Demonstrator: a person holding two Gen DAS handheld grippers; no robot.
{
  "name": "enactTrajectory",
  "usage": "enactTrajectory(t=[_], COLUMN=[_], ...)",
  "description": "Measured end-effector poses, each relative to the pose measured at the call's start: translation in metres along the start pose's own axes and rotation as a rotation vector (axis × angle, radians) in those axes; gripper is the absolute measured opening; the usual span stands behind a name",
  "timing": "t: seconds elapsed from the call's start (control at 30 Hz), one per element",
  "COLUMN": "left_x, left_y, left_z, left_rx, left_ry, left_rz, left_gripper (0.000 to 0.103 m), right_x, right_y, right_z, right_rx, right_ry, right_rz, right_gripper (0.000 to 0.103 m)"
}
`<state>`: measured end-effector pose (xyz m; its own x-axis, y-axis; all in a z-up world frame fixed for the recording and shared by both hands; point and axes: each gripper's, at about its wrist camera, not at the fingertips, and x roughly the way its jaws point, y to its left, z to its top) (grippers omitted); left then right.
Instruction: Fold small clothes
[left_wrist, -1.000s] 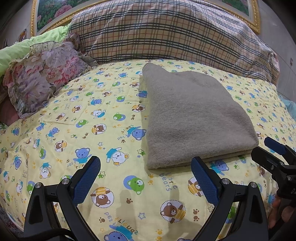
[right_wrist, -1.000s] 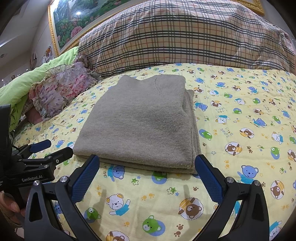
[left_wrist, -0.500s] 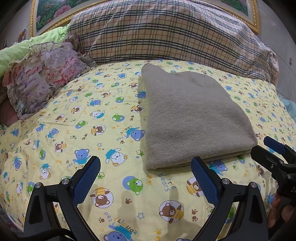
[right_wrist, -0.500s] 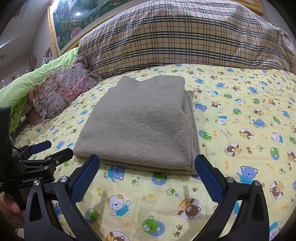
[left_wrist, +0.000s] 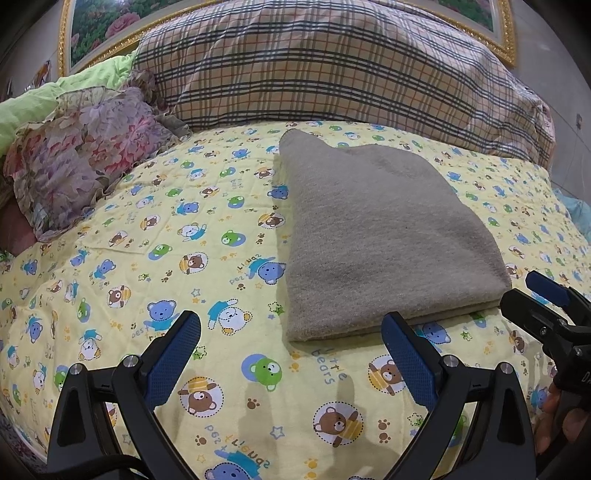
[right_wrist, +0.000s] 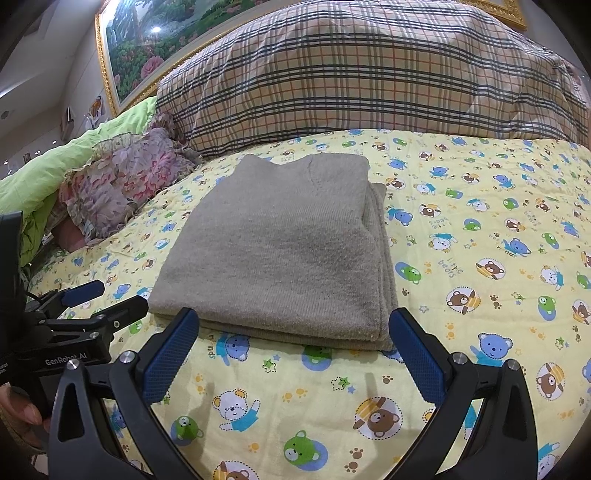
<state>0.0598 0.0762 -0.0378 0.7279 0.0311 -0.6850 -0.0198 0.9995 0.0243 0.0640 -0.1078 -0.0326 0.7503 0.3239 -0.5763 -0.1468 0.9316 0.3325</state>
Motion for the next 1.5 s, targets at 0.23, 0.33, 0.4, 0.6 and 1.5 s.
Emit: enactTrajectory(t=[0.23, 0.33, 0.4, 0.6, 1.5], left_x=[-0.001, -0.001, -0.001, 0.000, 0.010], left_y=[-0.001, -0.001, -0.001, -0.002, -0.004], left_z=[0.001, 0.001, 0.001, 0.004, 0.019], left_rx=[0.004, 0.003, 0.003, 0.016, 0.046], left_ry=[-0.001, 0.000, -0.001, -0.001, 0.021], left_rz=[-0.001, -0.001, -0.002, -0.003, 0.008], left_gripper=[0.099, 0.099, 0.099, 0.099, 0.099], right_x=[0.000, 0.000, -0.001, -0.001, 0.005], right_y=[0.001, 0.000, 0.001, 0.000, -0.010], right_z=[0.000, 0.000, 0.001, 0.002, 0.014], right_rx=[0.001, 0.002, 0.002, 0.003, 0.005], right_ry=[0.000, 0.000, -0.001, -0.001, 0.002], right_rz=[0.000, 0.001, 0.000, 0.004, 0.003], right_gripper=[0.103, 0.102, 0.103, 0.102, 0.103])
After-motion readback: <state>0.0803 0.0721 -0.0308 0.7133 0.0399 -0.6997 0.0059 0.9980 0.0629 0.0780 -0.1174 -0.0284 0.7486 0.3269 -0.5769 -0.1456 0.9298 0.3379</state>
